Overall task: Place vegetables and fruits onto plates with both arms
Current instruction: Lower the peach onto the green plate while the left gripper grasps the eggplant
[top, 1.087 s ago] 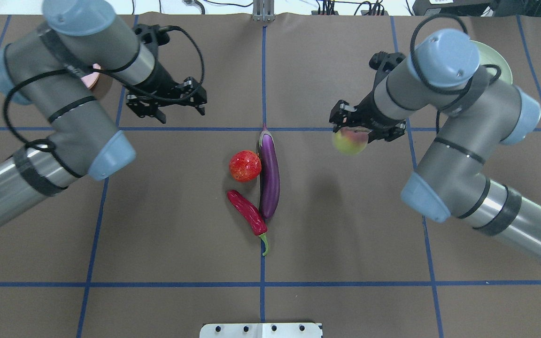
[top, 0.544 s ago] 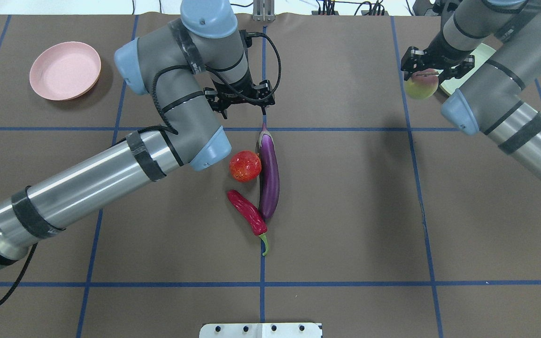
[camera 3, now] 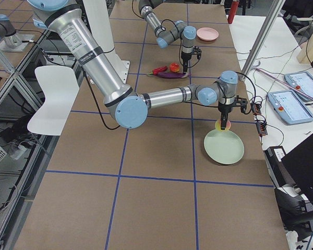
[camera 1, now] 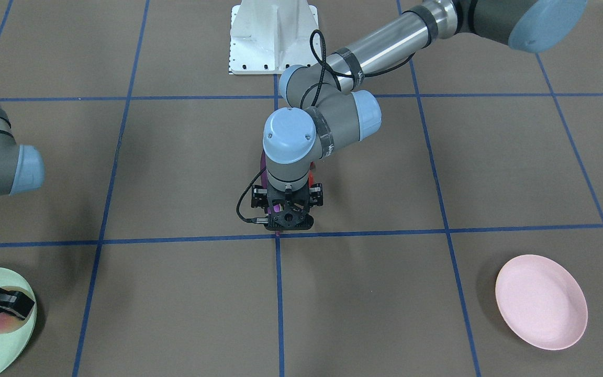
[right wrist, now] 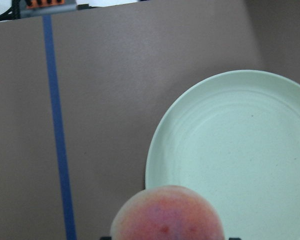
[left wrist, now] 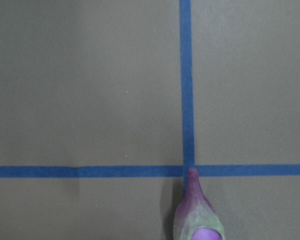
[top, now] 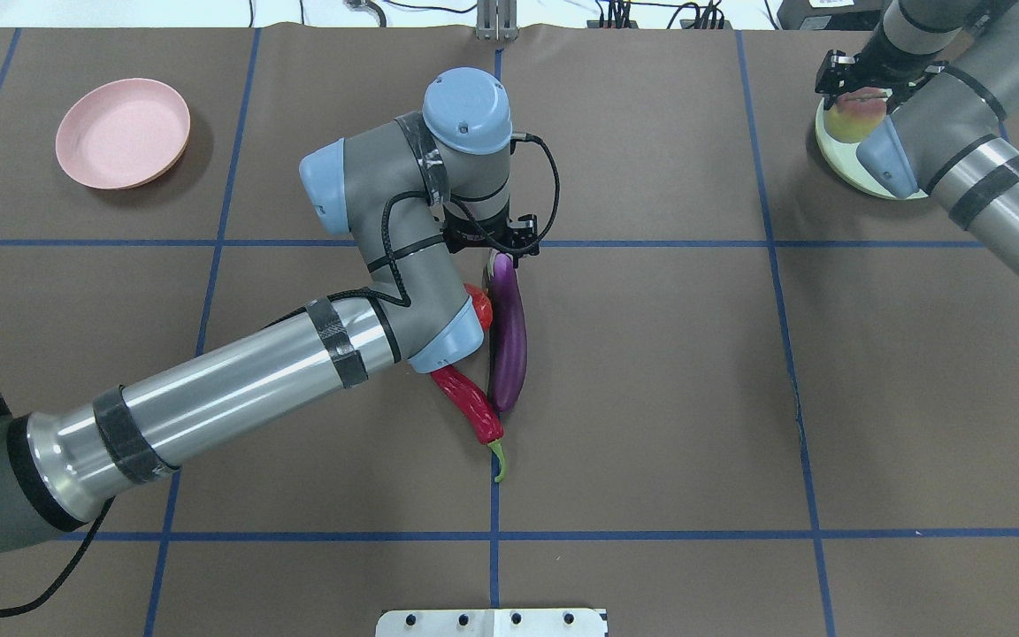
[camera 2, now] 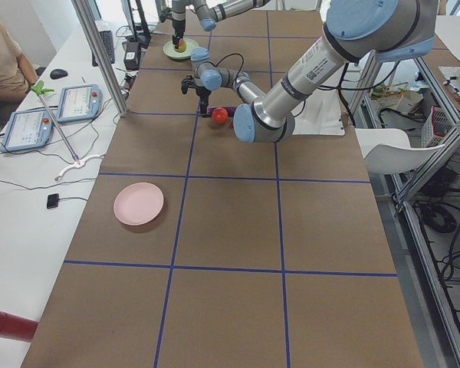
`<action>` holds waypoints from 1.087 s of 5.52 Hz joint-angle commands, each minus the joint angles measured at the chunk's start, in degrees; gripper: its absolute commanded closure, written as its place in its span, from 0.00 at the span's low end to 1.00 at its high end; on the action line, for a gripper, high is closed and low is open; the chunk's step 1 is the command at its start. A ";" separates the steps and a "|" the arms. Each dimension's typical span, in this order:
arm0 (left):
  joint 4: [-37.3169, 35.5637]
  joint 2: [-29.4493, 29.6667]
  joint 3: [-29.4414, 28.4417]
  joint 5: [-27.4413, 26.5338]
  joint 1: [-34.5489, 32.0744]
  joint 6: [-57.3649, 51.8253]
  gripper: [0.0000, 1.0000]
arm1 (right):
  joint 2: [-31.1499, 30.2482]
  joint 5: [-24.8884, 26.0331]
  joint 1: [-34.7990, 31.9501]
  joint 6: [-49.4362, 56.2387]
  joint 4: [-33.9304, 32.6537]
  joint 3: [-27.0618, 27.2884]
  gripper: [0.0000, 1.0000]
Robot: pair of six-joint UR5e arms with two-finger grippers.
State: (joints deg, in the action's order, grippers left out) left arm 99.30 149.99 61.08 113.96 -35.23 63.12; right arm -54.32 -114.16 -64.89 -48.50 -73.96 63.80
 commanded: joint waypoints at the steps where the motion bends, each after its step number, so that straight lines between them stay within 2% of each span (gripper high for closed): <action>1: 0.19 0.12 -0.61 -0.06 0.77 0.33 0.02 | 0.09 2.54 -0.67 0.60 0.22 -2.61 1.00; 3: 0.28 0.13 -0.96 -0.15 0.78 0.25 0.04 | -0.78 2.54 -0.41 0.60 1.10 -3.68 1.00; 5: 1.85 0.21 -2.01 -0.15 0.86 0.25 0.06 | -1.40 2.46 -0.50 0.69 1.18 -3.68 0.74; 6: 1.86 1.00 -2.02 -0.15 0.78 0.25 0.06 | -1.40 2.54 -0.76 1.65 1.18 -3.59 0.74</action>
State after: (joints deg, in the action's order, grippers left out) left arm 100.90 150.43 59.18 113.80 -34.41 63.37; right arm -55.65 -111.67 -65.46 -47.52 -72.78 60.14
